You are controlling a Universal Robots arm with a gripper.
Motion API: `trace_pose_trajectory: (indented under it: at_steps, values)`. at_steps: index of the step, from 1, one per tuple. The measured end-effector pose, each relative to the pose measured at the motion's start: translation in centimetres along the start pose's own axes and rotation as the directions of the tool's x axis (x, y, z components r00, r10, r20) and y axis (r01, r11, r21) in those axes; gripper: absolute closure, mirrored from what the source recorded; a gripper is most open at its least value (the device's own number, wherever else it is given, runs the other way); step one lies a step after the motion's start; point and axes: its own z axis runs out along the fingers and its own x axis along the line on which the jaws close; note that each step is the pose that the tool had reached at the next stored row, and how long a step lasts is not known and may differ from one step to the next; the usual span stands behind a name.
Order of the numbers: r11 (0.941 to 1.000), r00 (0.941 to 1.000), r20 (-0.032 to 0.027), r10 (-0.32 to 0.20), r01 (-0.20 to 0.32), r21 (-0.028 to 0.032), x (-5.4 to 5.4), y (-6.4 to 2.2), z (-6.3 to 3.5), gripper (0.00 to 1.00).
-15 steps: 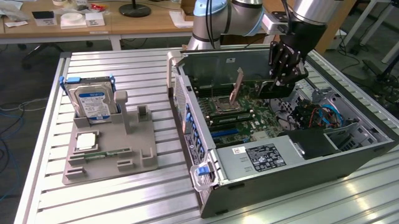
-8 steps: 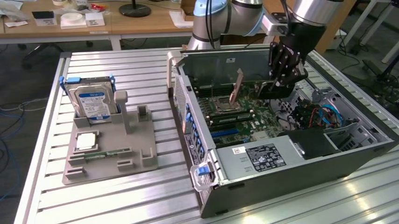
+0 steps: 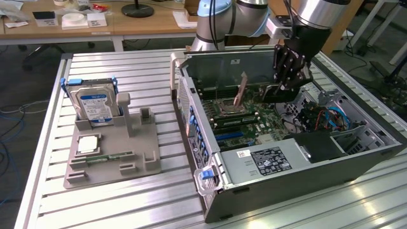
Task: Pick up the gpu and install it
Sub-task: 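Insert the gpu into the slot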
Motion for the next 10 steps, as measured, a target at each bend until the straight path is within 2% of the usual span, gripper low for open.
trace_pose_trajectory:
  at_steps: [4,10]
  values:
    - [1.0000,1.0000,-0.0001,0.000,0.000,0.0004,0.02,0.15,0.05,0.74]
    - [1.0000,1.0000,0.0001,0.000,0.000,0.0004,0.04,0.91,0.14,0.74]
